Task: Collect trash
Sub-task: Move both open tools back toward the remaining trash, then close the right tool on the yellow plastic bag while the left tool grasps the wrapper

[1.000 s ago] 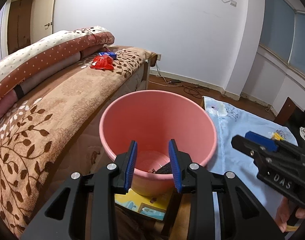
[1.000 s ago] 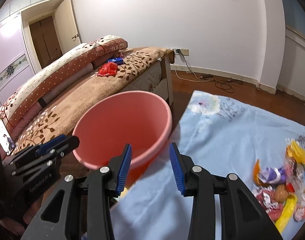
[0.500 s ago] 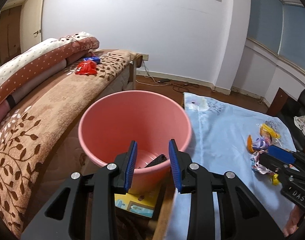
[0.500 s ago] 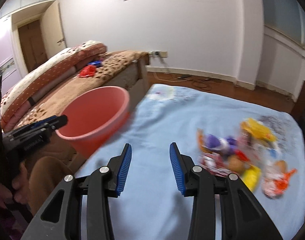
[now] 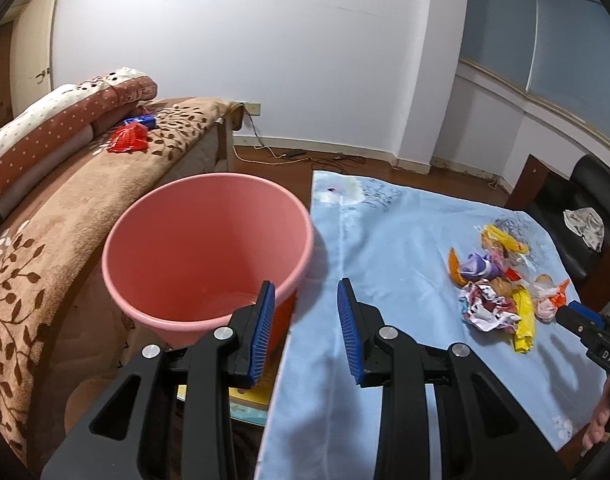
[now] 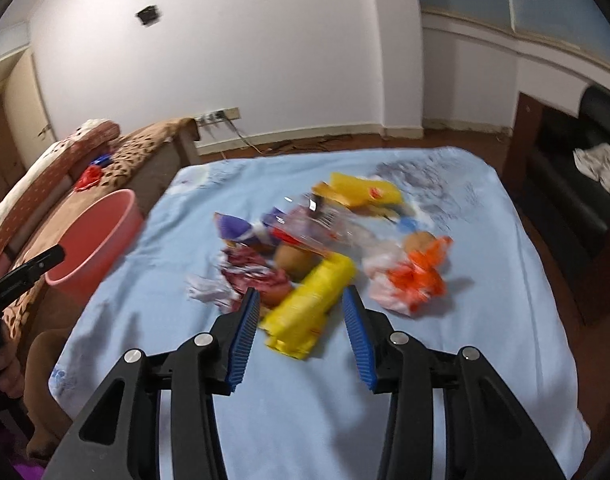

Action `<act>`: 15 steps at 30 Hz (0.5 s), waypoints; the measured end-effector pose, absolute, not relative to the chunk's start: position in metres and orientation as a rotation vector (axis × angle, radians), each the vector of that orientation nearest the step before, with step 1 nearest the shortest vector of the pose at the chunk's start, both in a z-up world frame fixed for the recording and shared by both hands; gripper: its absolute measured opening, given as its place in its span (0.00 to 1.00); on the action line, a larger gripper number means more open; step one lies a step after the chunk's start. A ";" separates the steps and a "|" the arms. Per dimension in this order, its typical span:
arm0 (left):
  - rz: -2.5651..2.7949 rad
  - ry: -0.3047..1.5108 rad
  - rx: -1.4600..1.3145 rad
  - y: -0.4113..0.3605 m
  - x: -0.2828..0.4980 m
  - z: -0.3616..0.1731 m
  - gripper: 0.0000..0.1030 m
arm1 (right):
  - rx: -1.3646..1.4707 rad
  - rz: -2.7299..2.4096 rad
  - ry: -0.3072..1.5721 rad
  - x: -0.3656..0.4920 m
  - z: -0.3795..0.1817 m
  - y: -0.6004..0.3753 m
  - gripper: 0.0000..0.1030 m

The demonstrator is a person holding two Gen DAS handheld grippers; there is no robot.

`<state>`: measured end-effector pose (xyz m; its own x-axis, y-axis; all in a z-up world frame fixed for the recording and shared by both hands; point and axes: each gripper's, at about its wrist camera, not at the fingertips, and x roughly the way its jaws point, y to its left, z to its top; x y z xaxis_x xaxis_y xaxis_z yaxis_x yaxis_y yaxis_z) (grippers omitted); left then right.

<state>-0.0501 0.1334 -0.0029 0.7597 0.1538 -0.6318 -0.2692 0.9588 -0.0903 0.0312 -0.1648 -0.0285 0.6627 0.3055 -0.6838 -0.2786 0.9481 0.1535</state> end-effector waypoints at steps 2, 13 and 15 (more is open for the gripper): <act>0.219 0.674 -0.176 0.128 -0.049 -0.004 0.32 | 0.061 0.327 0.804 0.035 -0.033 -0.168 0.43; 0.115 0.714 -0.180 0.102 -0.042 -0.005 0.32 | 0.136 0.293 0.926 0.065 -0.064 -0.154 0.43; 0.070 0.736 -0.196 0.096 -0.037 -0.004 0.32 | 0.151 0.284 0.945 0.070 -0.069 -0.155 0.43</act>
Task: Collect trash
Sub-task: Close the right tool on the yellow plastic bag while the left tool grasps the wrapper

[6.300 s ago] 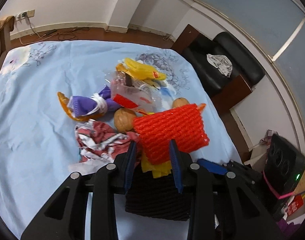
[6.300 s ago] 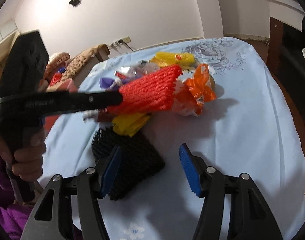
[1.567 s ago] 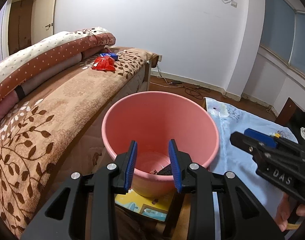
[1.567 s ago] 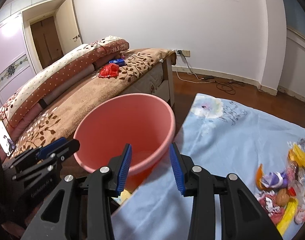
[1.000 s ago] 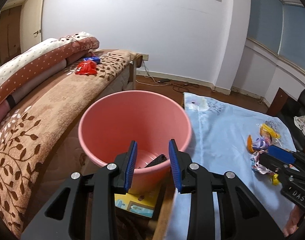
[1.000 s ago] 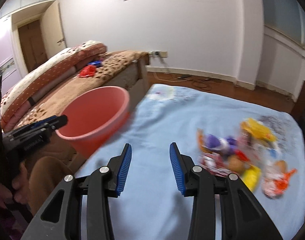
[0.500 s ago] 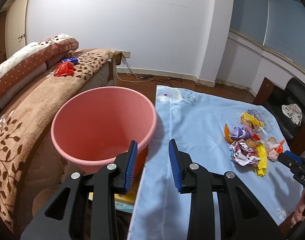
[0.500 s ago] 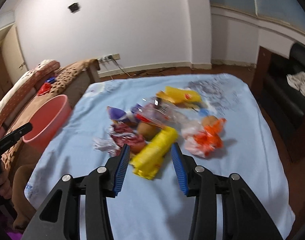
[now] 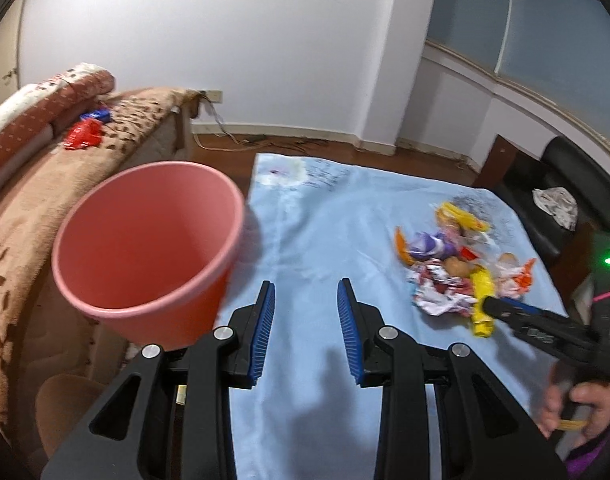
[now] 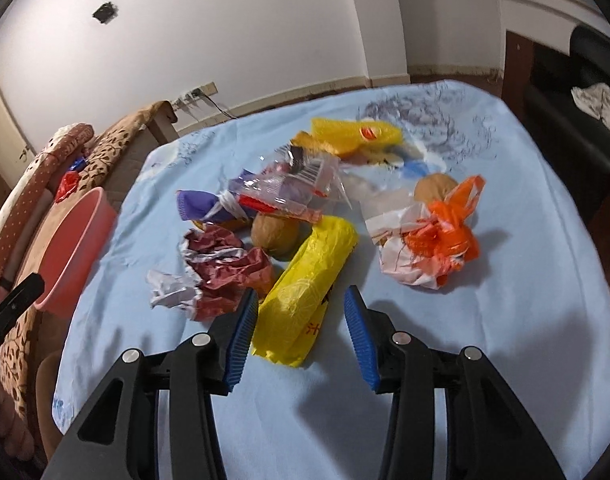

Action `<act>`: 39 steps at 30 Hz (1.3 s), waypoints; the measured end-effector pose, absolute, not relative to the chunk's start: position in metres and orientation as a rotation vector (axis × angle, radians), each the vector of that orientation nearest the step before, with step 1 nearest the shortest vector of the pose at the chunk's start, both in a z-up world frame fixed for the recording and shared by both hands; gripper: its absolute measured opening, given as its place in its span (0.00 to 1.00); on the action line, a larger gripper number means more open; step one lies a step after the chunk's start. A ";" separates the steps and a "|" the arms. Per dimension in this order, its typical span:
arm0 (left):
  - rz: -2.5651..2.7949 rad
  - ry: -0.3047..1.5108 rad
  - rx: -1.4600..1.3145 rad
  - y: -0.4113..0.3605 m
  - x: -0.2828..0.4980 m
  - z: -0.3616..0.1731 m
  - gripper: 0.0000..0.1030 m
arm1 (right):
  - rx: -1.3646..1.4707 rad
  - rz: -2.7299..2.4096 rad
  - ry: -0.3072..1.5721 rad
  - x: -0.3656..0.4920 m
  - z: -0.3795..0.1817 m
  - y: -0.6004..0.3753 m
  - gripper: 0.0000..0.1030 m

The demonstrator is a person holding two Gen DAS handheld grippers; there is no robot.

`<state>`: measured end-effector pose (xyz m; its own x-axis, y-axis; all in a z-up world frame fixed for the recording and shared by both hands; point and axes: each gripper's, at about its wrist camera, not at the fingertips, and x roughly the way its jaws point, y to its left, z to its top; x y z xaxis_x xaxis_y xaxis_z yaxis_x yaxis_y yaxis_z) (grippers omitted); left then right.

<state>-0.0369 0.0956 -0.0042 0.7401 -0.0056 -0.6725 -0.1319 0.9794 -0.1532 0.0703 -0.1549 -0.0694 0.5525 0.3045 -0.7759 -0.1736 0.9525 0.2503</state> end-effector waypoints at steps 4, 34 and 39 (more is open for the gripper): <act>-0.019 0.801 -0.240 0.081 -0.024 -0.008 0.32 | 0.162 0.275 0.963 0.074 -0.078 -0.156 0.43; -0.086 1.091 -0.685 0.037 0.053 -0.067 0.46 | 0.148 0.346 0.821 0.054 -0.070 -0.177 0.12; -0.075 1.067 -0.671 0.045 0.050 -0.068 0.17 | 0.144 0.364 0.810 0.053 -0.069 -0.177 0.12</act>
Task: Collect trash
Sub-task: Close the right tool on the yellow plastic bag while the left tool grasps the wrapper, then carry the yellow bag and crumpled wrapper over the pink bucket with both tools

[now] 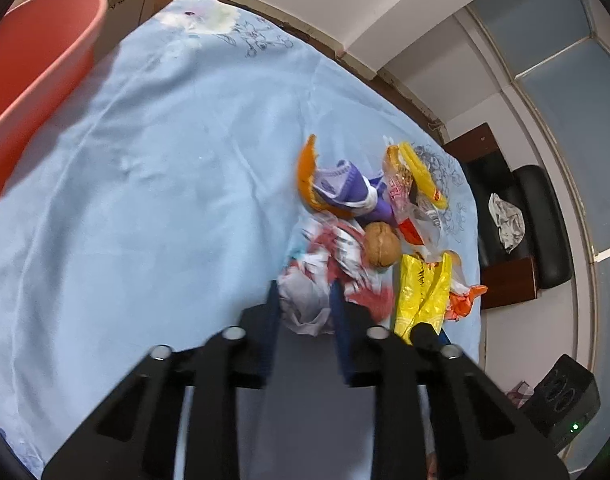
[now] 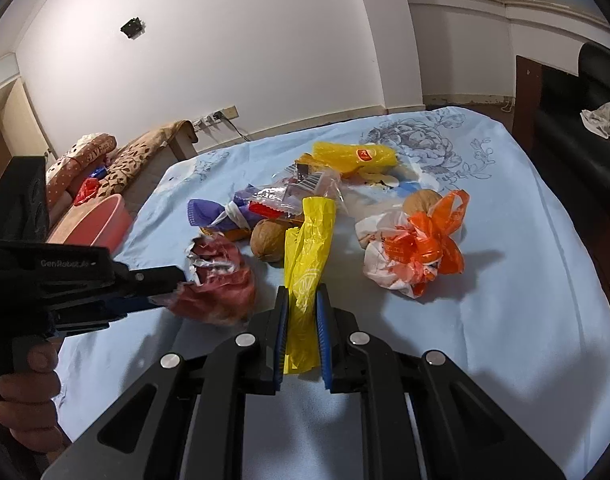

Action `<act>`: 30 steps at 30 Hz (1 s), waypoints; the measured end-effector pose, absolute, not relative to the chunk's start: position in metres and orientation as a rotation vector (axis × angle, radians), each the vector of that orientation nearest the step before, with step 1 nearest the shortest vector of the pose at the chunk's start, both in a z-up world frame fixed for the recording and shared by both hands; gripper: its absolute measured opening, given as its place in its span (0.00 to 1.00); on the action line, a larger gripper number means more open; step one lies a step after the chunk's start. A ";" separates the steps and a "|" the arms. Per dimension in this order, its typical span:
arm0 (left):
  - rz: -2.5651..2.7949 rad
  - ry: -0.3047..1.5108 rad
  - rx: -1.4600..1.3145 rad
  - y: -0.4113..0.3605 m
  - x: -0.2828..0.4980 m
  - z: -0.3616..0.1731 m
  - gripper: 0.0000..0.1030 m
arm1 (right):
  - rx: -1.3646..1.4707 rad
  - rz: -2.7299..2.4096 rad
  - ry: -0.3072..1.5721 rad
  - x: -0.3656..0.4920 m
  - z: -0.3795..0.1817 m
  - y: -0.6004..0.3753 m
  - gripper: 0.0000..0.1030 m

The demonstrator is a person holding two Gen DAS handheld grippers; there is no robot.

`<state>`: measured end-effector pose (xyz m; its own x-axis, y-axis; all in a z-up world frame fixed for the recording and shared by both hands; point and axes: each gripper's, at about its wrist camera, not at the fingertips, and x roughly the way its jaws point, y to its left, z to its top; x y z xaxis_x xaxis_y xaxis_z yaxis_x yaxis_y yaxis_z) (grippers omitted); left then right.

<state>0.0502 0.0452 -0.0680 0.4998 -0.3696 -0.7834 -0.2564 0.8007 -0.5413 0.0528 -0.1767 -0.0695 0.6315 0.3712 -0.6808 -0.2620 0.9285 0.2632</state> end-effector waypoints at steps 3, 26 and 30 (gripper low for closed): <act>-0.070 1.020 -0.640 0.053 0.042 -0.060 0.11 | 0.146 0.366 0.808 0.052 -0.069 -0.177 0.12; 0.074 0.644 -0.297 0.080 -0.030 0.005 0.10 | 0.024 0.464 0.738 0.012 -0.047 -0.131 0.12; 0.088 0.608 -0.305 0.090 -0.037 0.011 0.10 | -0.007 0.489 0.722 0.015 -0.037 -0.114 0.12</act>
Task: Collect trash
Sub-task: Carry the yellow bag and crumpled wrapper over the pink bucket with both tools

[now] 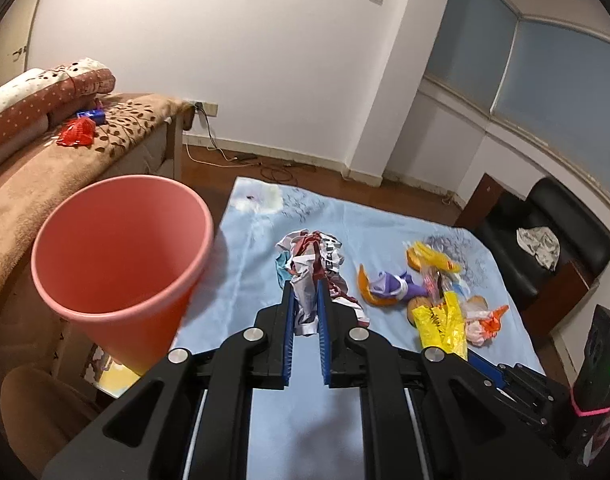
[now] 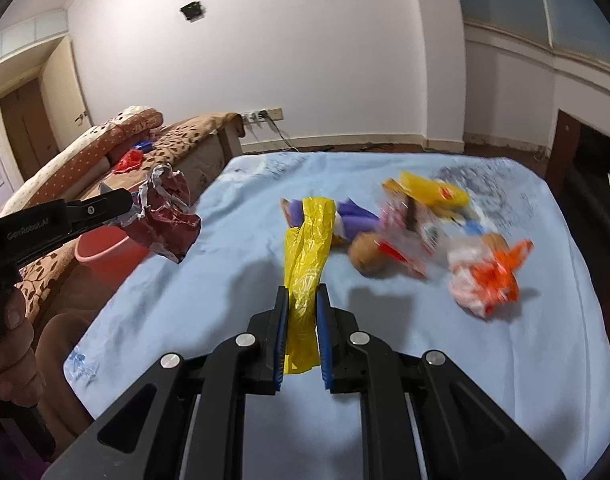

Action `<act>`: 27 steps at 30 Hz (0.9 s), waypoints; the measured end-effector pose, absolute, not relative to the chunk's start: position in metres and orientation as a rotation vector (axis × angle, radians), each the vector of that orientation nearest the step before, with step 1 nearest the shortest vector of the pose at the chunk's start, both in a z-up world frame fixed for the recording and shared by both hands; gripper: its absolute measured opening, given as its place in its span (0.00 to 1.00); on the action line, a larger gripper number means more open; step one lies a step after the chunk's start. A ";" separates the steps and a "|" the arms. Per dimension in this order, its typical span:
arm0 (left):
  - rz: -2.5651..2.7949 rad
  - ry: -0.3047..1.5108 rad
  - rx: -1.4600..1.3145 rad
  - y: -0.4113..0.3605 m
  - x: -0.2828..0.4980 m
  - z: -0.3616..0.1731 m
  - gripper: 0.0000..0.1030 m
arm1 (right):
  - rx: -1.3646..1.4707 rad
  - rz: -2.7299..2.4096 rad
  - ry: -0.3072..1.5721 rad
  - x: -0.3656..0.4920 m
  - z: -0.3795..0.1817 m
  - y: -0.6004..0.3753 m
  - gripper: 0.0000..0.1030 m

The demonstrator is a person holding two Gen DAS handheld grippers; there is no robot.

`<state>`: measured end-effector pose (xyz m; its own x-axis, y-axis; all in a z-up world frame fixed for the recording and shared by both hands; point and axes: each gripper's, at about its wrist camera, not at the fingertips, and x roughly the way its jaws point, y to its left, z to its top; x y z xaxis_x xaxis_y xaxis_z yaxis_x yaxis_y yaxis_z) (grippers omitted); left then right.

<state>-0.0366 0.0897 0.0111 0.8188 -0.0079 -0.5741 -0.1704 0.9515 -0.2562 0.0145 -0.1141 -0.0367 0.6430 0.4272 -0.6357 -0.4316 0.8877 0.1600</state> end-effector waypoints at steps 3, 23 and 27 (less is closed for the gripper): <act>0.106 0.589 -0.317 0.099 -0.040 0.013 0.10 | -0.008 0.518 0.704 0.017 -0.027 -0.100 0.12; 0.497 0.341 -0.309 0.193 -0.061 0.011 0.10 | -0.072 0.752 0.663 0.052 0.005 0.030 0.12; 0.508 0.347 -0.280 0.209 -0.048 0.009 0.10 | -0.106 0.790 0.666 0.057 0.006 0.061 0.12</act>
